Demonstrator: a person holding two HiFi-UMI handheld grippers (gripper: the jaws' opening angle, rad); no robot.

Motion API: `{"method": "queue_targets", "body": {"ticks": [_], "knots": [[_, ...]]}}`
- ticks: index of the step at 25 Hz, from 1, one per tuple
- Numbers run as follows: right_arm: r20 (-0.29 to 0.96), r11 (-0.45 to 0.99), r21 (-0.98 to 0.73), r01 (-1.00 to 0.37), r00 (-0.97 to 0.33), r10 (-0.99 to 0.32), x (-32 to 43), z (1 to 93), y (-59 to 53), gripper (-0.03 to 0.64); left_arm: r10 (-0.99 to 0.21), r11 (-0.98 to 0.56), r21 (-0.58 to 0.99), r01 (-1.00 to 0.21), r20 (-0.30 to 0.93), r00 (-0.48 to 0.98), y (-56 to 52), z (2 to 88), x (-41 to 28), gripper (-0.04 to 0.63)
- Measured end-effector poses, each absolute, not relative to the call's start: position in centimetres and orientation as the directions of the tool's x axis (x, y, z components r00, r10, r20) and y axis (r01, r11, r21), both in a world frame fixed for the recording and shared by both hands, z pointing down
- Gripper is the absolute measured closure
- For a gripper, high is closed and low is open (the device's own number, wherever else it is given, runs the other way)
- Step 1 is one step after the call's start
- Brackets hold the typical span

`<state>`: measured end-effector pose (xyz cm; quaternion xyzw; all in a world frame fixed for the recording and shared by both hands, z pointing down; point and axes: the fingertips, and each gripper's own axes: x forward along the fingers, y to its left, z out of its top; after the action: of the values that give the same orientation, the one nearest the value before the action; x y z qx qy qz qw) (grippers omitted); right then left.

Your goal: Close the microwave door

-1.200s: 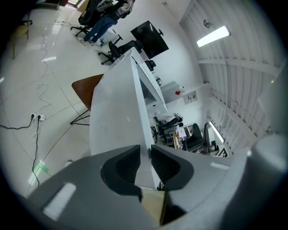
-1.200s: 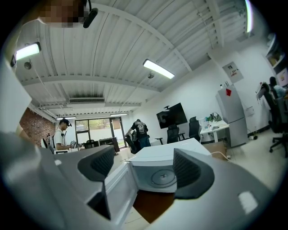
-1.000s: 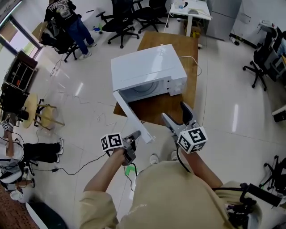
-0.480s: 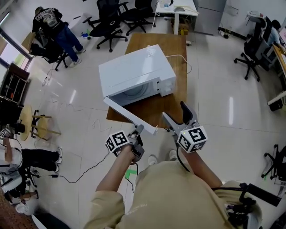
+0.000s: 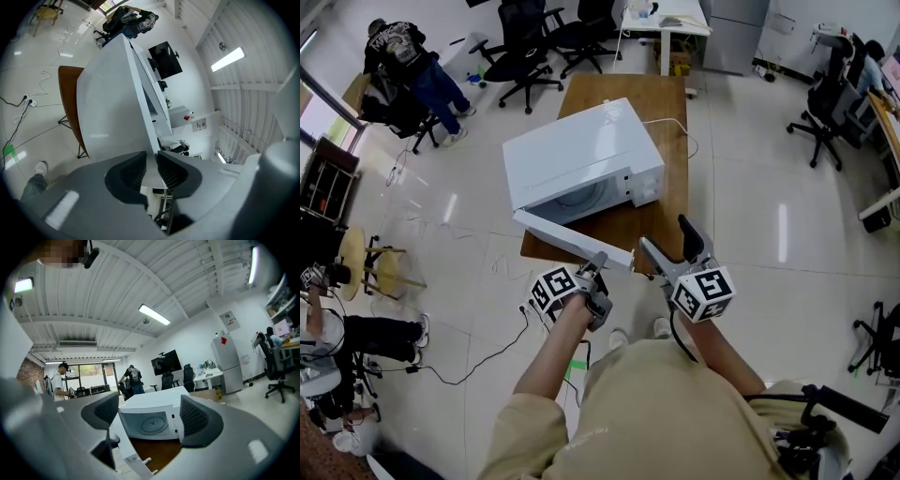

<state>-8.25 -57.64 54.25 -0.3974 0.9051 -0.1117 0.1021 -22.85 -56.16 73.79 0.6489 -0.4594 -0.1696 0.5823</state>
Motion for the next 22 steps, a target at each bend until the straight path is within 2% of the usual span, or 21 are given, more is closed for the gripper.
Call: {"method": "queue_targets", "body": {"ticks": [22], "knots": [[-0.108, 0.604, -0.267, -0.751, -0.6, -0.793, -5.3, 51.9, -57.7, 0.222, -0.843, 0.169, 0.931, -0.323, 0.307, 0.442, -62.9, 73.1, -21.4, 0.518]]}}
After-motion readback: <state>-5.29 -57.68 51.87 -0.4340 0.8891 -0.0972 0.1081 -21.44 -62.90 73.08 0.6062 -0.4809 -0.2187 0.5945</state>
